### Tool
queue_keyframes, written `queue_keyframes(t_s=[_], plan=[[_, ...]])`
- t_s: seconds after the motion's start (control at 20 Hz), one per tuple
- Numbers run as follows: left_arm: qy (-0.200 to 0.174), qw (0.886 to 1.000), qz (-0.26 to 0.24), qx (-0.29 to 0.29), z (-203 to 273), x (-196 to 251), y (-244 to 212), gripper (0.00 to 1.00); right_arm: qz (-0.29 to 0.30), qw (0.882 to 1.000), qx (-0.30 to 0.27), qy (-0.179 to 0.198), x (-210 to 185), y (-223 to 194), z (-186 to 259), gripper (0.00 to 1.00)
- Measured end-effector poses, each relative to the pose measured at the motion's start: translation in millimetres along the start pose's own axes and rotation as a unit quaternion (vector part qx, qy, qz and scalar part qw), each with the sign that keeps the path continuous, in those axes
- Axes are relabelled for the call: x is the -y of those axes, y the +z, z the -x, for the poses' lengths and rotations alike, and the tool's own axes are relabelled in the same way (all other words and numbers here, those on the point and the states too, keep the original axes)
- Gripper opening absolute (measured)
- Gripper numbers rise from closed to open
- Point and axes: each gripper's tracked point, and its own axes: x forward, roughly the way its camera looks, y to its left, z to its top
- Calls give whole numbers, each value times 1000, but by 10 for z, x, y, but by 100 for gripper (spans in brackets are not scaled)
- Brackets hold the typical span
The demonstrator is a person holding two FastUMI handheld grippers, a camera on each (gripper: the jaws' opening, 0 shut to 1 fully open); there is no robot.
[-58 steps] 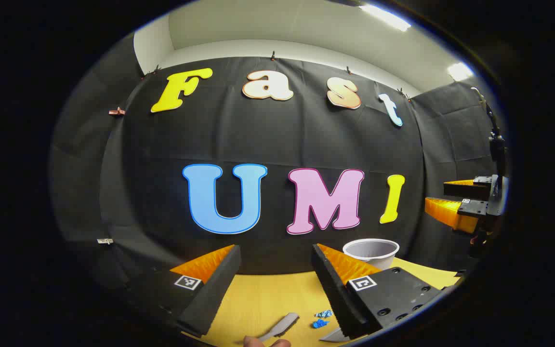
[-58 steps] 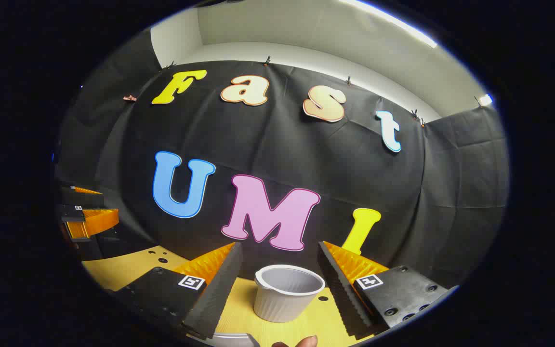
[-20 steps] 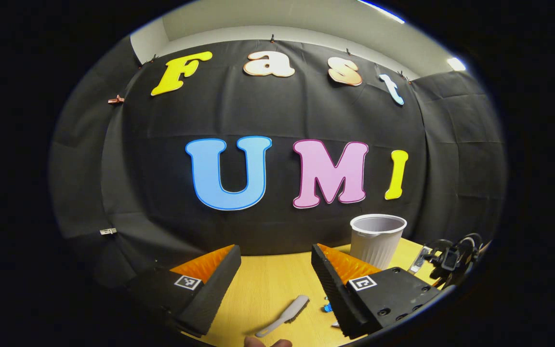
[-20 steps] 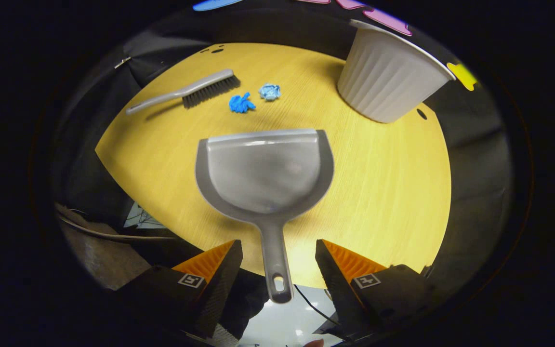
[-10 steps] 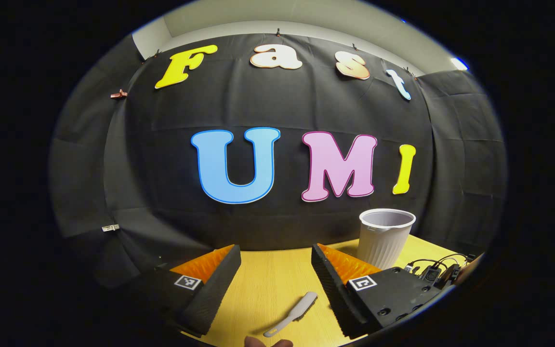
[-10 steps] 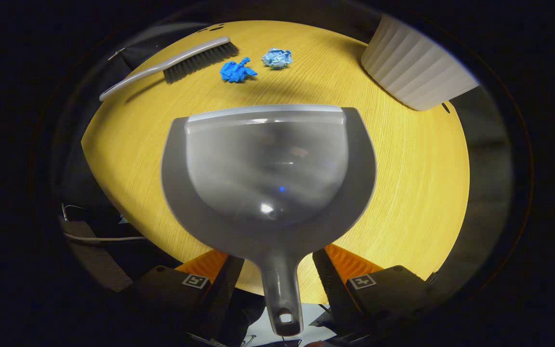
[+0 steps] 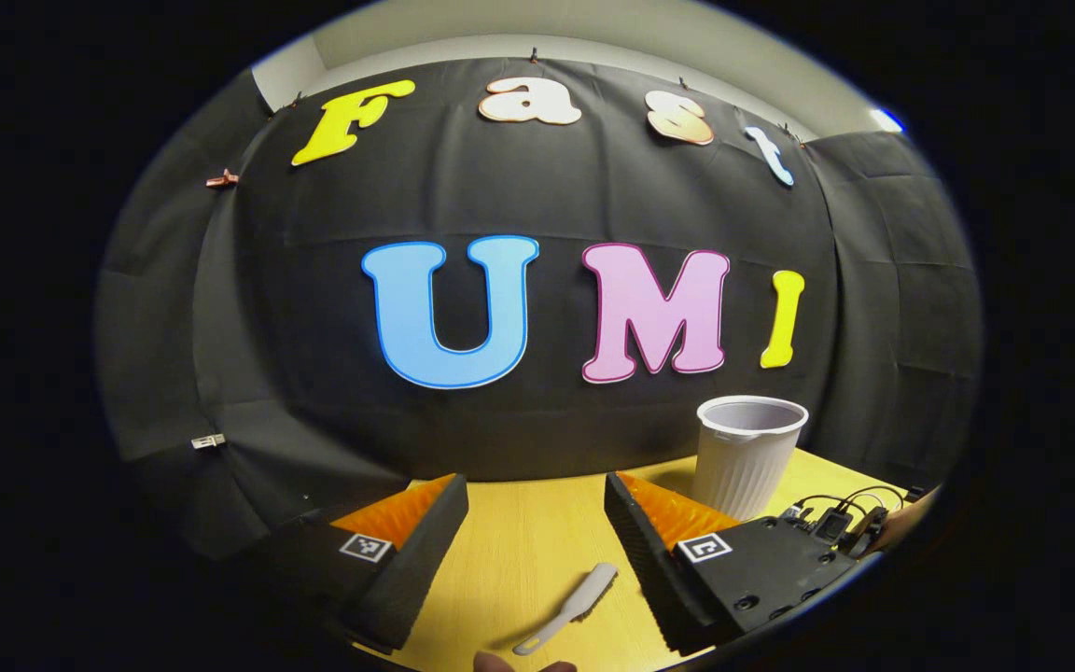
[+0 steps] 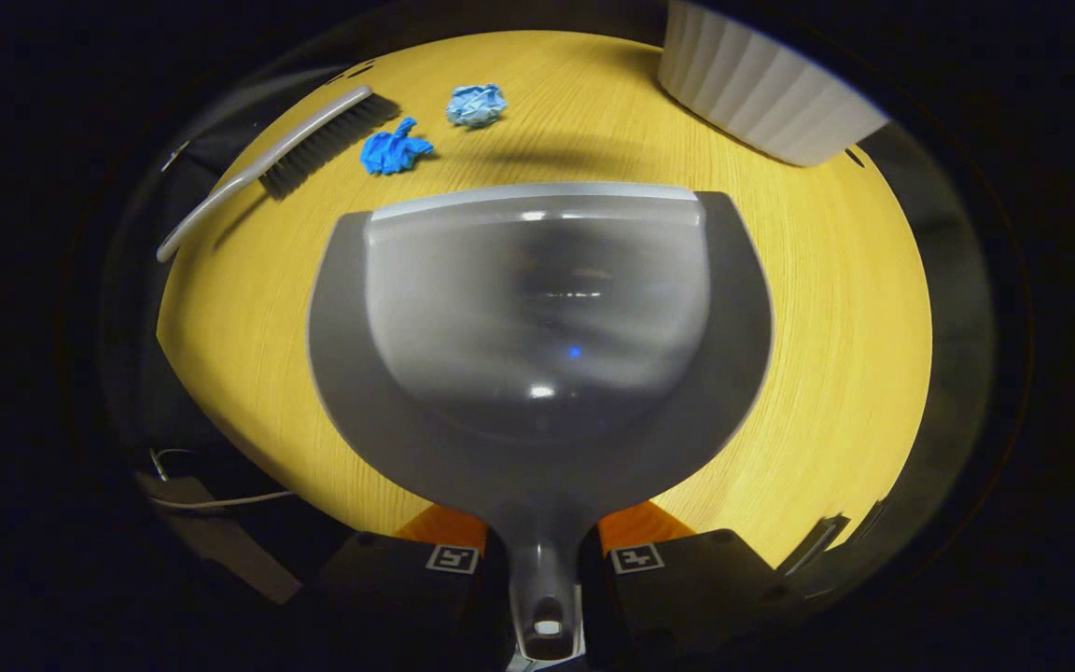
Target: Pick up the small broom and dustpan from the desktop, sweep the trash into the dustpan with the broom, and then empty the trash into the garbage bin.
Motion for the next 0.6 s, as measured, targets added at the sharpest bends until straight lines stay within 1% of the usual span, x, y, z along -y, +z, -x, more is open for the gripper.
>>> queue_keyframes(t_s=[0.05, 0.15, 0.2, 0.3, 0.4, 0.5, 0.6], plan=[[-10, 1000, -4, -10, -37, 19, -84, 95, 0, 1000, 0, -1, 12, 11, -6, 36], [-58, 997, -14, -47, -110, 108, -321, 95, 11, 1000, -3, -10, 8, 8, -13, 36], [-82, 994, -13, -70, -140, 128, -463, 96, 18, 1000, -5, -13, 7, 7, -13, 36], [-128, 984, 2, -124, -192, 180, -784, 95, 34, 999, -17, -11, 8, 1, -6, 36], [-167, 968, 20, -189, -270, 255, -1138, 95, 26, 999, -23, -11, 2, 5, -20, 36], [-193, 947, 20, -258, -304, 277, -1521, 94, 22, 999, -26, -14, 3, 6, -20, 36], [-216, 922, 10, -321, -322, 308, -1870, 92, 24, 999, -29, -13, 0, 8, -16, 36]])
